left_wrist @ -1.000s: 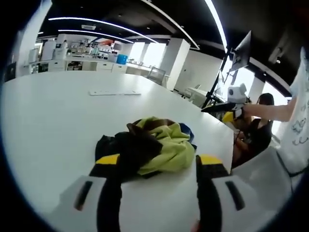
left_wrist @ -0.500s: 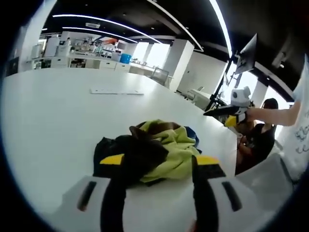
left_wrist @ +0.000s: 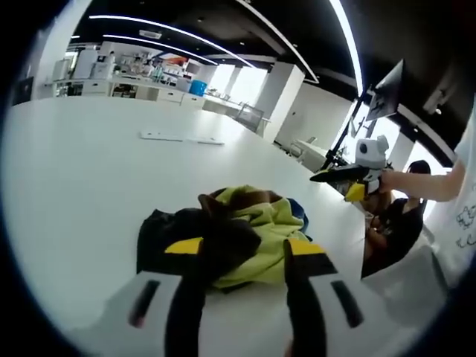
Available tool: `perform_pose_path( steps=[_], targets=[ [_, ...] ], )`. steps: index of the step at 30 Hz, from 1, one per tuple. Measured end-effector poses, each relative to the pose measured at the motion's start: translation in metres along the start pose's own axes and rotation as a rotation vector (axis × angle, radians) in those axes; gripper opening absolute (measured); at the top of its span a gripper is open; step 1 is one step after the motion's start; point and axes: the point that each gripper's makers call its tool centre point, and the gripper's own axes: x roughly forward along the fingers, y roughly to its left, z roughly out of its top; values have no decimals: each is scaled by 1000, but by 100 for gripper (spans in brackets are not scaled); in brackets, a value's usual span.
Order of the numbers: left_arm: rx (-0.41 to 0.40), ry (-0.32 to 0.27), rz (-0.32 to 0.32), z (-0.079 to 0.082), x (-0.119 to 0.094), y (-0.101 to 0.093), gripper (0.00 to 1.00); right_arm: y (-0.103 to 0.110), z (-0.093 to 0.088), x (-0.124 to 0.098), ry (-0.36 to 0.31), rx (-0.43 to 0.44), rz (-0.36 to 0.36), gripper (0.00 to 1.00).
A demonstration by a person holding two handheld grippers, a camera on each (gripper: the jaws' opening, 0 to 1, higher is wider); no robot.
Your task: Fold the garment on the visible template until the final outline fits inside the template.
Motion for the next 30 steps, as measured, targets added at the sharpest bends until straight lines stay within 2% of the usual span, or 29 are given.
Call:
perform_pose_path(
  steps=[3,8,13,17,20,24,30],
  targets=[
    [-32,-17,-7,2,7,-5,33,5,4,5,-5,-9,18,74],
    [-57,-15,4,1,17,-5,29,20,8,13,-1,-7,65,58],
    [-67,-18,30,0,18,3,23,25,9,17,7,-16,86,49],
    [-96,-34,41,5,19,7,19,28,7,21,17,-27,94,49],
    [-146,-35,50,5,20,12,8,28,4,23,28,-34,99,49],
    [-152,-33,54,4,21,15,0,29,4,25,28,-38,101,49],
    [-167,-37,55,6,19,12,0,28,5,29,30,-35,102,48]
  ],
)
